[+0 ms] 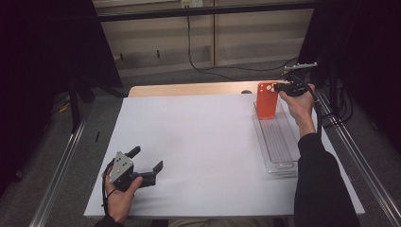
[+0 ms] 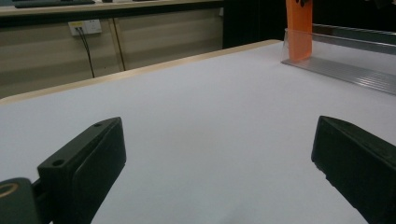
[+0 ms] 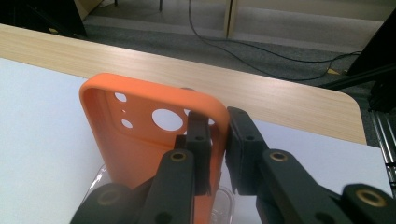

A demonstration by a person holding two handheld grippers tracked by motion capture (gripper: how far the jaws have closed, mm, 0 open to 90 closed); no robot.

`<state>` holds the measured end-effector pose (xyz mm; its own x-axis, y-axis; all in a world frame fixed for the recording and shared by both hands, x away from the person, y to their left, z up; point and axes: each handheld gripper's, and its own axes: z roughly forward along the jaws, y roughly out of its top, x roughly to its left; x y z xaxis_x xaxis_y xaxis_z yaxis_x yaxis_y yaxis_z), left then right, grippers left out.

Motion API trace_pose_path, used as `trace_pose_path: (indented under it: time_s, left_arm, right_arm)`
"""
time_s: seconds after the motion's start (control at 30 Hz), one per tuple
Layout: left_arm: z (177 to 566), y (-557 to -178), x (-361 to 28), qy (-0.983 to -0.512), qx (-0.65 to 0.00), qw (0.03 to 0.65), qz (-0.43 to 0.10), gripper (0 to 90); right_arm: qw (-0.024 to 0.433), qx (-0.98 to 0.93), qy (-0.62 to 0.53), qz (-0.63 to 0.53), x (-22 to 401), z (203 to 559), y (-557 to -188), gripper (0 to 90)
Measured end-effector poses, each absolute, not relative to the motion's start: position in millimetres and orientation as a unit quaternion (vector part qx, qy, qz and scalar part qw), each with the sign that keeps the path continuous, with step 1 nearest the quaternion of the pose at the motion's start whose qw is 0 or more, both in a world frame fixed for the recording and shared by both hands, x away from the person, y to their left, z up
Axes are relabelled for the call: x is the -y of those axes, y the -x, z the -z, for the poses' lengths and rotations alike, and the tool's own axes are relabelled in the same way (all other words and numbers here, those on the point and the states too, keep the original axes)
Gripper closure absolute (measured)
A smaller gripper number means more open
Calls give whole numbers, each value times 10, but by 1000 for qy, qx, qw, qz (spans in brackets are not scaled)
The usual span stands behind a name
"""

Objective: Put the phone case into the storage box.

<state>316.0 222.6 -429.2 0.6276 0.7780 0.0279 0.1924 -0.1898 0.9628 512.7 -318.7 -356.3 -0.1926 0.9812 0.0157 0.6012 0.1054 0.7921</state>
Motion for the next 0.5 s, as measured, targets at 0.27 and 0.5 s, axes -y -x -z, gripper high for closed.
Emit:
trace_pose_path:
  time_s: [0.27, 0.5]
  left_arm:
    - [4291, -3161, -2225, -722, -337, 540, -272, 32]
    - [4292, -3160, -2228, -720, -339, 543, -269, 34]
  right_arm:
    - [273, -690, -575, -346, 3189, 3561, -5127, 789]
    - [276, -688, -576, -345, 3176, 3561, -5127, 775]
